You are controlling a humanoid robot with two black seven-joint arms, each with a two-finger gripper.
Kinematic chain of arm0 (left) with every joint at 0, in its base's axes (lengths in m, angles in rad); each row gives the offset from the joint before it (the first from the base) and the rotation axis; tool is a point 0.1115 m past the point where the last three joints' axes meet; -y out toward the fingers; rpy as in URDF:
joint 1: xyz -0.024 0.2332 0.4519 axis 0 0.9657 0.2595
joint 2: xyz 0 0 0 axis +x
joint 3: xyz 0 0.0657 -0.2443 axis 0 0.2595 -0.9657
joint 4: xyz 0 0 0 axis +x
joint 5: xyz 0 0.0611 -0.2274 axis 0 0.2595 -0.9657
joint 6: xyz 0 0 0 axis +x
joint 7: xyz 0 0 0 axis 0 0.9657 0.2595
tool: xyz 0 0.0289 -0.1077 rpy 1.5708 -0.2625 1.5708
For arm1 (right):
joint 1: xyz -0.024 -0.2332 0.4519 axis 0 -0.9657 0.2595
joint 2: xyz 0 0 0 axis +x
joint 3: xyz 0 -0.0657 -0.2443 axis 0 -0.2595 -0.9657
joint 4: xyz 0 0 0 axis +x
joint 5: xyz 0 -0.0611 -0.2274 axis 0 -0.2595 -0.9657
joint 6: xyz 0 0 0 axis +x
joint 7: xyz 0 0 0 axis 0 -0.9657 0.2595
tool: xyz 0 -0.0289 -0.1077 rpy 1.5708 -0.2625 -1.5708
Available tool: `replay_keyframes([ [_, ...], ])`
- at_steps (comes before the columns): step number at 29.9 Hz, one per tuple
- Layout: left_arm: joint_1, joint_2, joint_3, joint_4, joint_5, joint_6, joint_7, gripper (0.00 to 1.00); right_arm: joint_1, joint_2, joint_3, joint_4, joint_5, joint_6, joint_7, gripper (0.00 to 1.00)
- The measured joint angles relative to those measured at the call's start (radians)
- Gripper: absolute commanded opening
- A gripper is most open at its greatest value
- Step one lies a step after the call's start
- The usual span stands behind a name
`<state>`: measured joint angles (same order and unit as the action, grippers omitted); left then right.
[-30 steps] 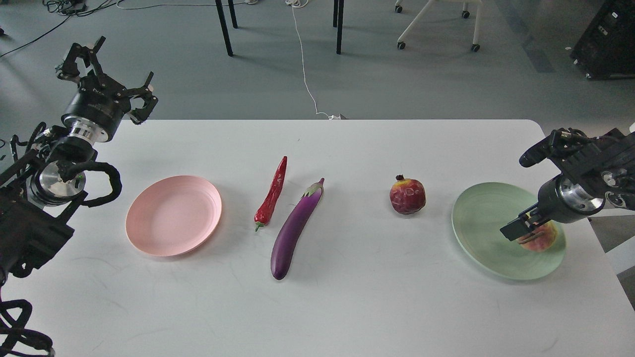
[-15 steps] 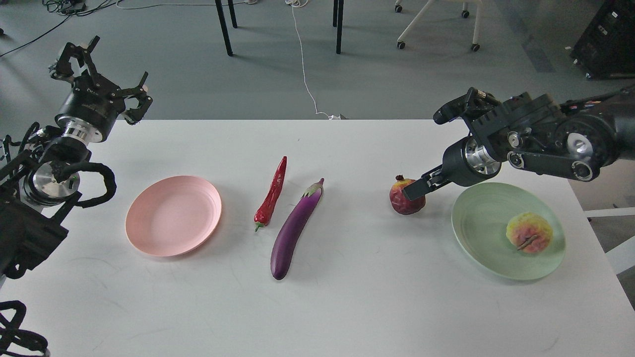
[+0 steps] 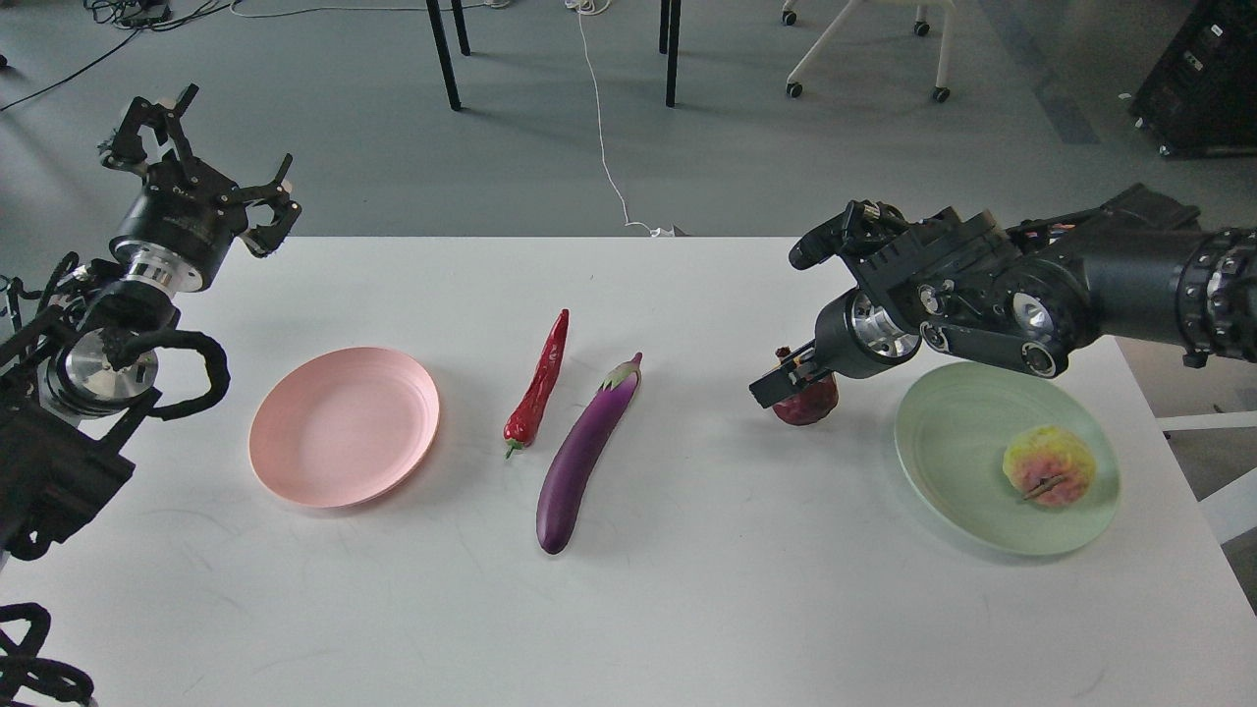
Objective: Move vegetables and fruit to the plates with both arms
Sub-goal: 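Move the right gripper to the red pomegranate and grasp it, then carry the pomegranate onto the green plate and release it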
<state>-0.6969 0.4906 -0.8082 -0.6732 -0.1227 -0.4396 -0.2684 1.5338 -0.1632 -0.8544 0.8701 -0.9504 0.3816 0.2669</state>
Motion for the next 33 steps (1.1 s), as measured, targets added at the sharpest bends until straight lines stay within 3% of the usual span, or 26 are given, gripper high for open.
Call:
replay_keyframes([
  [16, 0.02, 0.001, -0.002, 0.0, -0.002, -0.002, -0.003, 0.98, -0.006, 0.008, -0.05, -0.008, -0.002, 0.001, -0.002, 0.94],
  [23, 0.021, 0.001, -0.002, 0.0, -0.002, -0.003, -0.003, 0.98, -0.019, 0.005, -0.054, -0.018, -0.001, 0.001, -0.001, 0.79],
  [31, 0.022, 0.0, -0.002, 0.001, -0.002, -0.003, -0.003, 0.98, -0.021, 0.004, -0.054, -0.021, 0.001, 0.001, -0.001, 0.52],
  [33, 0.022, 0.001, -0.002, 0.001, -0.002, -0.003, -0.003, 0.98, -0.02, 0.003, -0.054, -0.019, 0.002, 0.002, -0.002, 0.51],
])
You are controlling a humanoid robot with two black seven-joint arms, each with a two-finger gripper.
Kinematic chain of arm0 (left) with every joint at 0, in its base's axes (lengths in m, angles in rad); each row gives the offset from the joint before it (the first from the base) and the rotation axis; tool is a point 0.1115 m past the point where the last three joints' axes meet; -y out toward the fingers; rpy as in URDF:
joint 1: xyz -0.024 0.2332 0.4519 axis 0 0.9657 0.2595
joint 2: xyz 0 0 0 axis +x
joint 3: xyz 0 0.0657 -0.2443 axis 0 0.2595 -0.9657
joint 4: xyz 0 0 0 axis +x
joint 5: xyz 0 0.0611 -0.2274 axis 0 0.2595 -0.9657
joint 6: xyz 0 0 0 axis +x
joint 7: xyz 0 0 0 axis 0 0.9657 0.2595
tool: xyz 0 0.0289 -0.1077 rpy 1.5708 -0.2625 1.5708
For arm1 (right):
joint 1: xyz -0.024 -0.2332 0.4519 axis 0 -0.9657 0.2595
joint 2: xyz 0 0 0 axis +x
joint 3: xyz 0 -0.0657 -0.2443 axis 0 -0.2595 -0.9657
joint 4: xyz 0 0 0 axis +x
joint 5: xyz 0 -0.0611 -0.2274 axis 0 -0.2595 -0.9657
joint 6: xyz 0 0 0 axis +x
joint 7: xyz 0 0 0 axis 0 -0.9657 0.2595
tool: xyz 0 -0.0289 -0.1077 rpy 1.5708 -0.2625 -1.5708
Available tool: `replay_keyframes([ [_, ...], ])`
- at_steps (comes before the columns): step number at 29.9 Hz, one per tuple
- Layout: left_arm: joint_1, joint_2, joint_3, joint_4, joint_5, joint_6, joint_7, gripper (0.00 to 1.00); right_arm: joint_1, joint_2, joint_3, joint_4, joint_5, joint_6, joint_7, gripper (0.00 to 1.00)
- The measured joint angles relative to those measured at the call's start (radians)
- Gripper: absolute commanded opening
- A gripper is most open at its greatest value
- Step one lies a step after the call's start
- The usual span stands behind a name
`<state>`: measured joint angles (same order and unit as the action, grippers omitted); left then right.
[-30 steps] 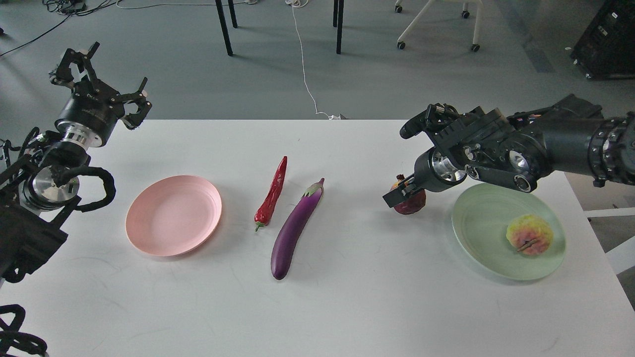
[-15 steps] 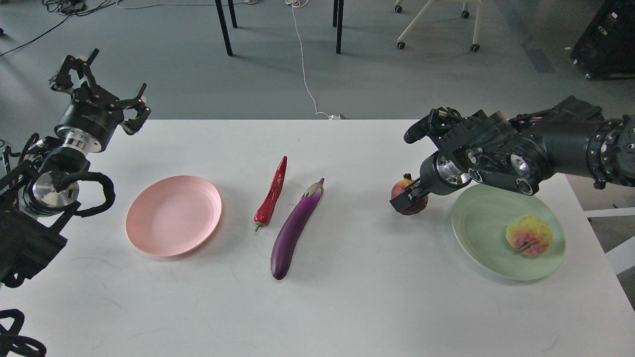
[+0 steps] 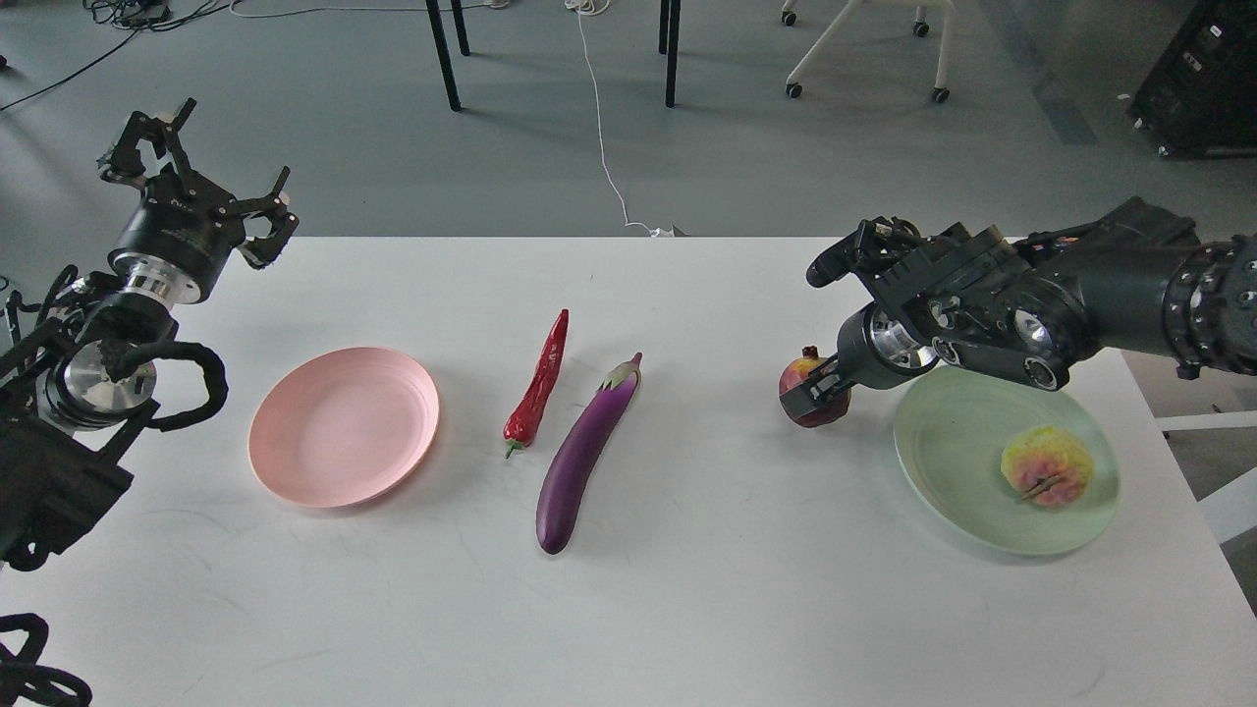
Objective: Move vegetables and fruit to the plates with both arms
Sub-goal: 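Carry the pomegranate onto the green plate and release it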
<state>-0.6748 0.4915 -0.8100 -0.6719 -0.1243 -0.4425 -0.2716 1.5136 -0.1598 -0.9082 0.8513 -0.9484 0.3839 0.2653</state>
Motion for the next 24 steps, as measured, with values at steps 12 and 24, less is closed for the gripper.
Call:
replay_keyframes([
  [12, 0.0, 0.031, -0.002, 0.0, -0.002, -0.002, 0.0, 0.98, 0.146, -0.259, 0.02, 0.17, 0.006, 0.0, 0.0, 0.52],
  [24, 0.007, 0.023, -0.001, 0.0, 0.0, 0.005, -0.001, 0.98, 0.067, -0.464, 0.026, 0.265, -0.073, -0.026, -0.002, 0.63],
])
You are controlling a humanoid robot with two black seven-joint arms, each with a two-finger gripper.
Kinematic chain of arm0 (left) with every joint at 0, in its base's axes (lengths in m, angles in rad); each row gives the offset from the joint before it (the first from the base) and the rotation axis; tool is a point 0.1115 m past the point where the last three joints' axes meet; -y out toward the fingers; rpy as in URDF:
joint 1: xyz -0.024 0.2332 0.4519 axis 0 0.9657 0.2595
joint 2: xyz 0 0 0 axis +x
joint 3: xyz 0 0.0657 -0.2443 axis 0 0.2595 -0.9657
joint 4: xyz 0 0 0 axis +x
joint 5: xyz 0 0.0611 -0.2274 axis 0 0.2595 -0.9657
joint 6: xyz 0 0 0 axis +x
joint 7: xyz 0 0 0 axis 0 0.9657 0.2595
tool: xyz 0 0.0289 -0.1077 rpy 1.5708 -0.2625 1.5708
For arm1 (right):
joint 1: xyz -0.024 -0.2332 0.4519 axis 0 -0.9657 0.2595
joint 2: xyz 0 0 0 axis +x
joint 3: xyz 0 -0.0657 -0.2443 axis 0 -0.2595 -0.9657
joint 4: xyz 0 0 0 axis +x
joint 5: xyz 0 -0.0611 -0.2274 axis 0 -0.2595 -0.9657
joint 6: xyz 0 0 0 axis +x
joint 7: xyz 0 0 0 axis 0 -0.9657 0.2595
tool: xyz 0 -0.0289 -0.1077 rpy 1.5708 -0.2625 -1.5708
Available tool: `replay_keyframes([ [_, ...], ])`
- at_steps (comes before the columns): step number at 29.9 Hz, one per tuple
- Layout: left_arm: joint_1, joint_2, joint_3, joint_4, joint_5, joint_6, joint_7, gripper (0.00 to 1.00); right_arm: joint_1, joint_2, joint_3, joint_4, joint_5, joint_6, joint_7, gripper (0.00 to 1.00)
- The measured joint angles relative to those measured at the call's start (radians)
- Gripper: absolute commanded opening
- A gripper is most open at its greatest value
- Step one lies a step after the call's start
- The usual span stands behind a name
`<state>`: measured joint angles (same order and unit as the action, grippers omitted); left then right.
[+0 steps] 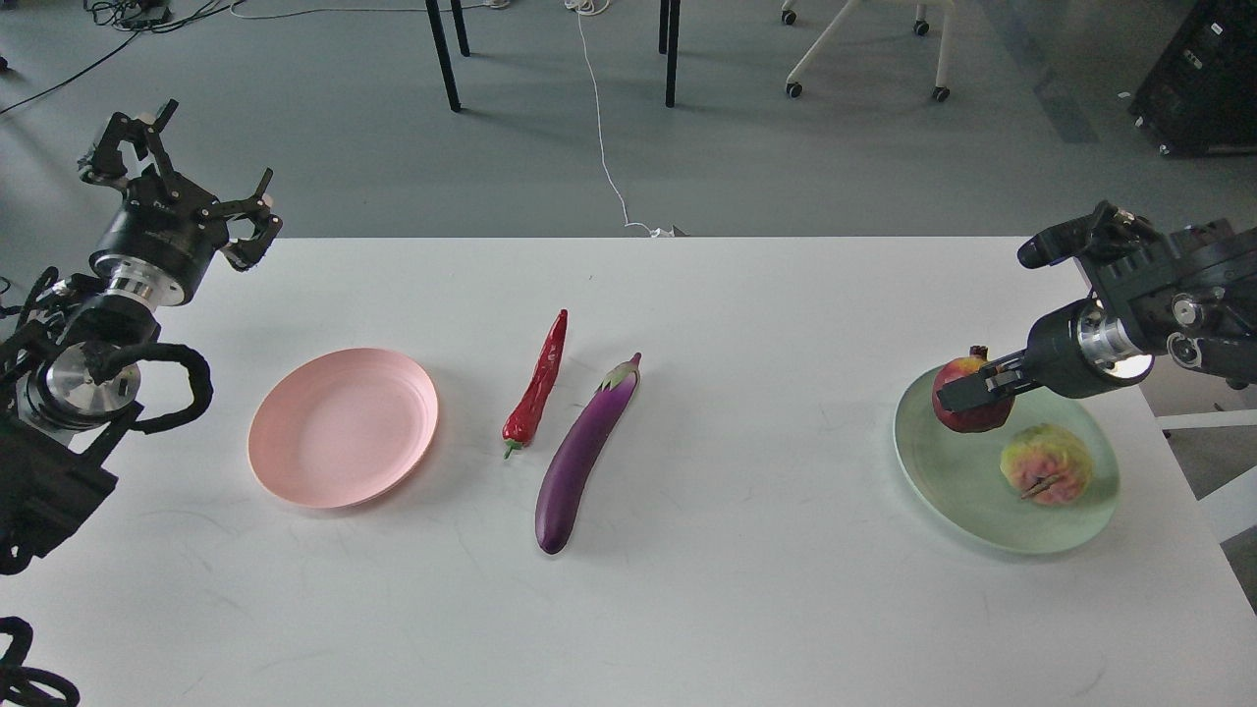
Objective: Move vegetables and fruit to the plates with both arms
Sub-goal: 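Carry the pomegranate onto the green plate and release it, then lift the right gripper away from the green plate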
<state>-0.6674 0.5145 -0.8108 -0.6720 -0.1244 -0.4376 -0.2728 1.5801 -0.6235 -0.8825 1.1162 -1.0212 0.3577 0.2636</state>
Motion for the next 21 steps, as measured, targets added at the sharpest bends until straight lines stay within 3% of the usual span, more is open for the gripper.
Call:
replay_keyframes([
  [3, 0.0, 0.001, 0.001, 0.0, 0.0, 0.0, 0.0, 0.98, -0.022, -0.001, 0.005, -0.004, 0.0, -0.014, 0.0, 0.7],
  [8, 0.0, 0.002, 0.001, -0.001, 0.0, -0.001, 0.001, 0.98, -0.046, 0.003, 0.028, -0.043, 0.0, -0.02, 0.0, 0.94],
  [21, 0.0, 0.008, 0.004, -0.001, 0.0, 0.005, 0.003, 0.98, -0.09, -0.018, 0.114, -0.055, 0.004, -0.021, 0.002, 0.96],
])
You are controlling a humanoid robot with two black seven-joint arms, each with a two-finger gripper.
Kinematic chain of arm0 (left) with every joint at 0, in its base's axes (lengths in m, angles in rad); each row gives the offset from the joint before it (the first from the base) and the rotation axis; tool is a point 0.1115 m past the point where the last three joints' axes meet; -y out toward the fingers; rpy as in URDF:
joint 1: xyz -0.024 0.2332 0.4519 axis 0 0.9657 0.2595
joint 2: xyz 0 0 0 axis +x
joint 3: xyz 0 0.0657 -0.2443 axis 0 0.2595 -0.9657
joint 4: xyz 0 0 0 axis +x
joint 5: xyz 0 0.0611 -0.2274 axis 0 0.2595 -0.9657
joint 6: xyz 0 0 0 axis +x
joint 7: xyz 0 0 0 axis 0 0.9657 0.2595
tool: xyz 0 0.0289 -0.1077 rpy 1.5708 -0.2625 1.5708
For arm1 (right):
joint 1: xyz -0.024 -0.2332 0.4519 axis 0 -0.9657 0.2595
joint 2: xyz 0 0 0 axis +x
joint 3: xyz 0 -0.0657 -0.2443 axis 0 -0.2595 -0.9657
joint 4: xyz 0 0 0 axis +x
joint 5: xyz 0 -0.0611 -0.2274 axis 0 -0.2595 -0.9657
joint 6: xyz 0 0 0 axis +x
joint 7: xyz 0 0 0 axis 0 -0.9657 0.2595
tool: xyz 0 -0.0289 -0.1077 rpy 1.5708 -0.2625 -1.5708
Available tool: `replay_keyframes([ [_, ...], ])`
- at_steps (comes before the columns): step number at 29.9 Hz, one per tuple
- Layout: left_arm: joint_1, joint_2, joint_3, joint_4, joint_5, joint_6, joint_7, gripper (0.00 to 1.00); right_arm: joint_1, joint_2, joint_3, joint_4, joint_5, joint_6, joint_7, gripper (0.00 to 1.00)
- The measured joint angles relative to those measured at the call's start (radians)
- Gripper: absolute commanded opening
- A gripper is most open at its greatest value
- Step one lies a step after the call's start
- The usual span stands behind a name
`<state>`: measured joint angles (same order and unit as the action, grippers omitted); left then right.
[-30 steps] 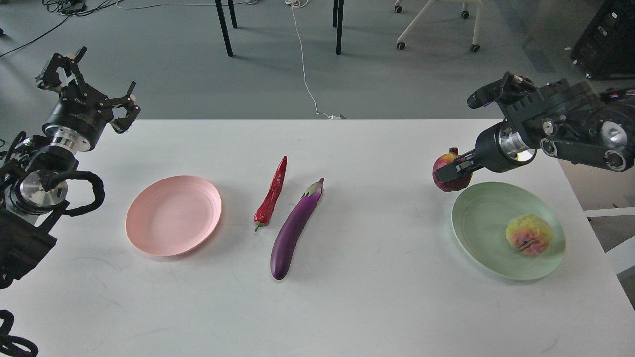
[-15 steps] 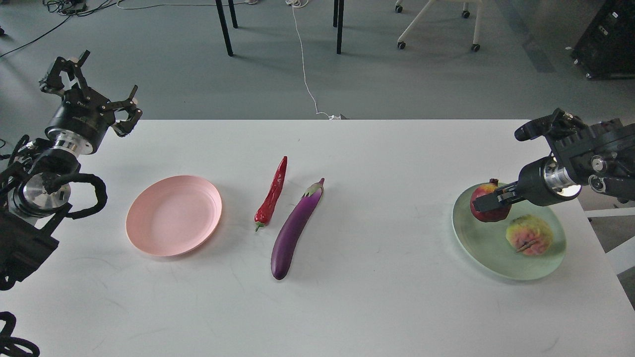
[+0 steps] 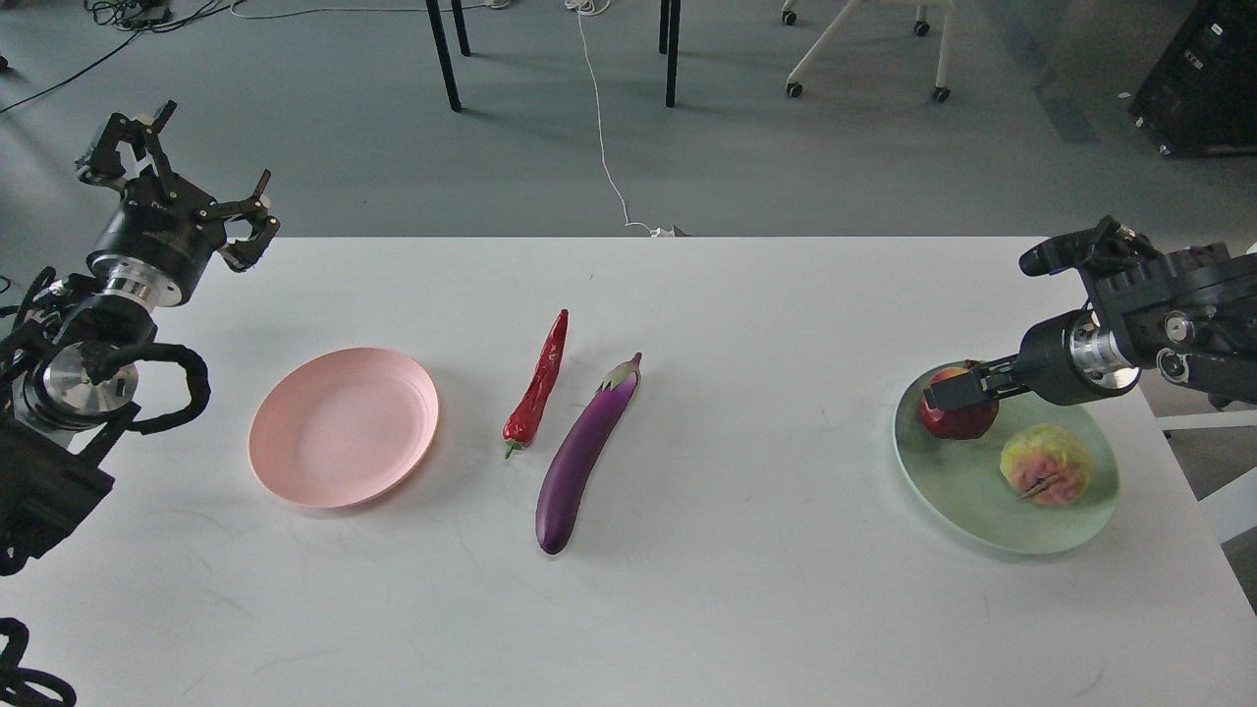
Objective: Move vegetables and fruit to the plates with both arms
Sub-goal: 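Lift the right gripper away from the green plate, then reach the left gripper to the purple eggplant and grasp it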
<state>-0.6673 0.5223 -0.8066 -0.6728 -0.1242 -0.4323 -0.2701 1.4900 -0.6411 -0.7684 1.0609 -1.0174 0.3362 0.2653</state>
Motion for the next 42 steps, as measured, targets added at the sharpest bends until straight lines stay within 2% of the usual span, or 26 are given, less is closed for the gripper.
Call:
replay_keyframes([
  [4, 0.0, 0.016, 0.001, -0.028, 0.0, 0.0, 0.001, 0.98, 0.007, -0.016, 0.141, -0.045, 0.004, -0.005, 0.0, 0.96],
  [12, 0.057, 0.129, 0.014, -0.182, 0.014, 0.001, 0.003, 0.98, -0.106, -0.028, 0.578, -0.191, 0.068, -0.032, 0.0, 0.96],
  [18, 0.064, 0.19, 0.078, -0.198, 0.025, -0.003, 0.006, 0.98, -0.244, -0.01, 0.936, -0.32, 0.271, -0.075, 0.001, 0.96],
  [25, -0.046, 0.191, 0.097, -0.231, 0.264, 0.004, 0.005, 0.98, -0.399, 0.085, 1.241, -0.398, 0.556, -0.145, 0.004, 0.97],
  [30, -0.119, 0.184, 0.113, -0.284, 0.524, 0.004, 0.016, 0.98, -0.472, 0.092, 1.355, -0.401, 0.765, -0.147, 0.004, 0.97],
  [36, -0.178, 0.162, 0.211, -0.401, 0.786, 0.004, 0.069, 0.98, -0.544, 0.107, 1.389, -0.416, 1.075, -0.125, 0.003, 0.98],
  [39, -0.179, 0.13, 0.238, -0.446, 0.895, 0.009, 0.075, 0.98, -0.565, 0.124, 1.391, -0.453, 1.131, -0.055, 0.003, 0.98],
  [42, -0.176, 0.109, 0.247, -0.51, 1.042, 0.049, 0.075, 0.98, -0.571, 0.154, 1.41, -0.546, 1.143, 0.074, 0.004, 0.98],
])
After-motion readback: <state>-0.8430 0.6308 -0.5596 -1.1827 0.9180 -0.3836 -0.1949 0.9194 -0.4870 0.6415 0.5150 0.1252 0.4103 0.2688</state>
